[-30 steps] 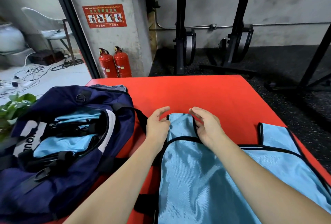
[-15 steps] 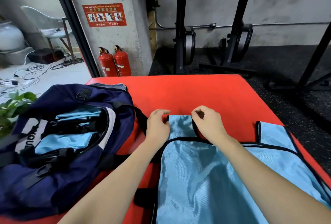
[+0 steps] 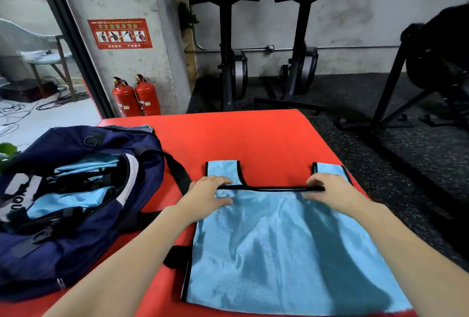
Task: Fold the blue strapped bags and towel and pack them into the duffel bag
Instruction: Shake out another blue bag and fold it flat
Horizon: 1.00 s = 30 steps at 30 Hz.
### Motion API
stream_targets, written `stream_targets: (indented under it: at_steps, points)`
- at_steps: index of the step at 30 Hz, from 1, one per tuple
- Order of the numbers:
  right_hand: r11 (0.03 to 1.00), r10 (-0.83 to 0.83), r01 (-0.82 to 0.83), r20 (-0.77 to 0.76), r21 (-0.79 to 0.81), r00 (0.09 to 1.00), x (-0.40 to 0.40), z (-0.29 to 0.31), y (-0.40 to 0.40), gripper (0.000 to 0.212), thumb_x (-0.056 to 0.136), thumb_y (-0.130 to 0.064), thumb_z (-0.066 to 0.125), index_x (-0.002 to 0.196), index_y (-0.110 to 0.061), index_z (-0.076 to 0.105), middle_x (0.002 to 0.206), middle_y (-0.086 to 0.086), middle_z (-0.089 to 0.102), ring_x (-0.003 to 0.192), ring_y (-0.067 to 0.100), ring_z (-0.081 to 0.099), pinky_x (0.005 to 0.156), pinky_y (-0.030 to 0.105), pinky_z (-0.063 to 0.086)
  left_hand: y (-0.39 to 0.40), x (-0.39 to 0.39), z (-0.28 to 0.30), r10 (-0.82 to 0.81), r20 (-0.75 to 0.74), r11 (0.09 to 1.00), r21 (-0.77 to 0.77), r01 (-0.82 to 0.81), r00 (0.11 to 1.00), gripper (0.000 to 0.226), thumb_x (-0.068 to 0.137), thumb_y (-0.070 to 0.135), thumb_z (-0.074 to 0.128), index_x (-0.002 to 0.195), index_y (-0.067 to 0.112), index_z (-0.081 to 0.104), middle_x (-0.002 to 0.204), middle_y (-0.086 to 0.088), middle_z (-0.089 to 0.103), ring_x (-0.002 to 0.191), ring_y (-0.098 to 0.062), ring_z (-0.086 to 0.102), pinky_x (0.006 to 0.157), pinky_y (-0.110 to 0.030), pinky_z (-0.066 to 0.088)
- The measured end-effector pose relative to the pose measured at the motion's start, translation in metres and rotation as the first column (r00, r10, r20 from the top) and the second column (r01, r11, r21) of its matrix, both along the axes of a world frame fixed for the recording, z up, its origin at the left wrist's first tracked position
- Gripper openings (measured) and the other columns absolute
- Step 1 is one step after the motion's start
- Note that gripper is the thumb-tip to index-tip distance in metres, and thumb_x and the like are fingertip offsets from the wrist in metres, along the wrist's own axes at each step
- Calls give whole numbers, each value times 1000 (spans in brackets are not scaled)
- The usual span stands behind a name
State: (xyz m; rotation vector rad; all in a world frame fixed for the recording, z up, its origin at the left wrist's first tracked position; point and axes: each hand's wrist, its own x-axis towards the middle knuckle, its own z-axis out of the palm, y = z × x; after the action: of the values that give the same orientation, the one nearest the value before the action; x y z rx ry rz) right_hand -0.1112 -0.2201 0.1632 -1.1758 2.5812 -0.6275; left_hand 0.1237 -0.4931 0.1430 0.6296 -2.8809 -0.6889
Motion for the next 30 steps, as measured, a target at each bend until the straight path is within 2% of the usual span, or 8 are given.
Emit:
stream_targets:
  at_steps: [5, 10, 14, 17, 20, 24, 27, 30]
  points:
    - [991, -123, 126, -68, 35, 990, -23, -7, 59, 49, 70, -56, 83, 108, -30, 67, 107, -9, 64, 101, 15, 60, 93, 42, 49, -5, -6, 6, 62, -53, 990, 129, -54, 997, 46, 77, 33, 83, 118, 35, 65, 116, 12, 67, 110, -8, 61, 103, -33, 46]
    - [973, -224, 228, 74, -45, 972, -31, -11, 80, 54, 70, -42, 89, 117, -28, 64, 104, -5, 61, 96, 14, 57, 83, 29, 41, -6, -1, 22, 96, -2, 984, 150, -94, 995, 30, 69, 35, 88, 94, 38, 71, 83, -2, 71, 71, -10, 62, 76, -32, 50]
    - [967, -175, 212, 240, -141, 955, -43, -5, 82, 30, 67, -38, 91, 86, -22, 75, 79, -2, 70, 78, 12, 61, 68, 23, 40, -10, 4, 35, 131, -5, 969, 211, -127, 991, 15, 72, 27, 89, 79, 26, 76, 75, 1, 73, 65, -7, 60, 74, -34, 51]
    - [953, -93, 191, 374, -234, 923, -57, 14, 81, 39, 64, -45, 91, 83, -14, 77, 88, 15, 73, 77, 15, 61, 76, 31, 43, -13, 1, 56, 126, -85, 941, 326, -92, 988, 13, 74, 24, 89, 80, 24, 77, 81, -3, 75, 69, -4, 60, 76, -28, 48]
    - [886, -88, 288, 479, -363, 873, -69, 35, 70, 28, 73, -32, 88, 84, -10, 75, 94, 16, 75, 81, 18, 65, 85, 35, 48, -21, -11, 74, 180, -210, 933, 347, -99, 961, 11, 79, 22, 85, 86, 18, 77, 83, 0, 75, 75, -5, 64, 77, -24, 49]
    - [848, -340, 418, 271, -325, 900, -82, 9, 48, 22, 79, -38, 83, 84, -18, 75, 86, 6, 74, 84, 18, 67, 78, 32, 47, -32, -32, 52, 309, -212, 924, 299, -239, 927, 32, 80, 31, 83, 110, 30, 70, 100, 6, 72, 96, -13, 66, 87, -31, 50]
    - [887, -363, 413, 239, -209, 901, -79, -18, 44, 28, 79, -30, 84, 98, -12, 75, 97, 6, 74, 98, 23, 68, 92, 35, 49, -30, -37, 22, 303, -83, 936, 216, -279, 950, 50, 78, 25, 84, 124, 27, 63, 106, 5, 67, 103, -16, 63, 91, -33, 47]
    - [890, -354, 404, 238, -210, 905, -75, -19, 45, 19, 80, -24, 83, 92, -17, 70, 94, 5, 72, 96, 23, 67, 93, 36, 48, -31, -35, 12, 363, -114, 918, 215, -334, 925, 43, 79, 18, 81, 119, 26, 67, 98, 7, 66, 102, -19, 63, 92, -32, 46]
